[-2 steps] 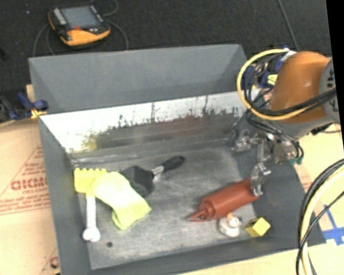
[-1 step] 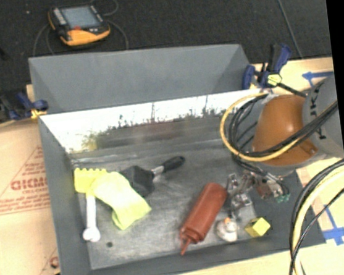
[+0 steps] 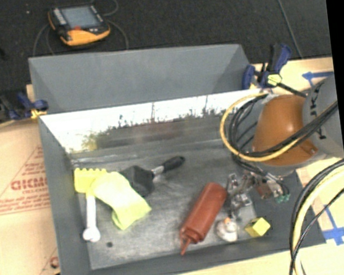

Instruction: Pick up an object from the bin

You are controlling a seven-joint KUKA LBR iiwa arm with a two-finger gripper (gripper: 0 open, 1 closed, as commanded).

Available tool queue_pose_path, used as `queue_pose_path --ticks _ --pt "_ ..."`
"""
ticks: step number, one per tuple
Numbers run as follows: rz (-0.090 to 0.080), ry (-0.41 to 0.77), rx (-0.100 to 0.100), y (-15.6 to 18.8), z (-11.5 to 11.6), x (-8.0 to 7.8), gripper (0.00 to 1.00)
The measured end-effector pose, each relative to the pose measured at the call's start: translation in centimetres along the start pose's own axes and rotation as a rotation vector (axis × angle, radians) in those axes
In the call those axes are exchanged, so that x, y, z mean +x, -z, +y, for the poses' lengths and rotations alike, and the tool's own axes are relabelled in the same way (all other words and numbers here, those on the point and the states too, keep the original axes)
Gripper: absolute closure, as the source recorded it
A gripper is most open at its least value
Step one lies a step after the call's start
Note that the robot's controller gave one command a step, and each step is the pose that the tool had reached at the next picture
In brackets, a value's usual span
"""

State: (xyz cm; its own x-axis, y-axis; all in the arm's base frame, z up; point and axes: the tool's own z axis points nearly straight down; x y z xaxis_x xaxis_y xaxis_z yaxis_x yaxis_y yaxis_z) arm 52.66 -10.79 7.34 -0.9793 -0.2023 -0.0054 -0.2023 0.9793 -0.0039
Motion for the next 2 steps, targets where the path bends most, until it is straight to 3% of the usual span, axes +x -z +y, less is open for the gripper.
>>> queue_pose_path --ticks 1,2 --pt "0.001 0.069 -0.002 9.30 -1.99 -3.30 1.00" --pt "0.001 0.070 -0.001 9.31 -1.99 -3.30 0.00"
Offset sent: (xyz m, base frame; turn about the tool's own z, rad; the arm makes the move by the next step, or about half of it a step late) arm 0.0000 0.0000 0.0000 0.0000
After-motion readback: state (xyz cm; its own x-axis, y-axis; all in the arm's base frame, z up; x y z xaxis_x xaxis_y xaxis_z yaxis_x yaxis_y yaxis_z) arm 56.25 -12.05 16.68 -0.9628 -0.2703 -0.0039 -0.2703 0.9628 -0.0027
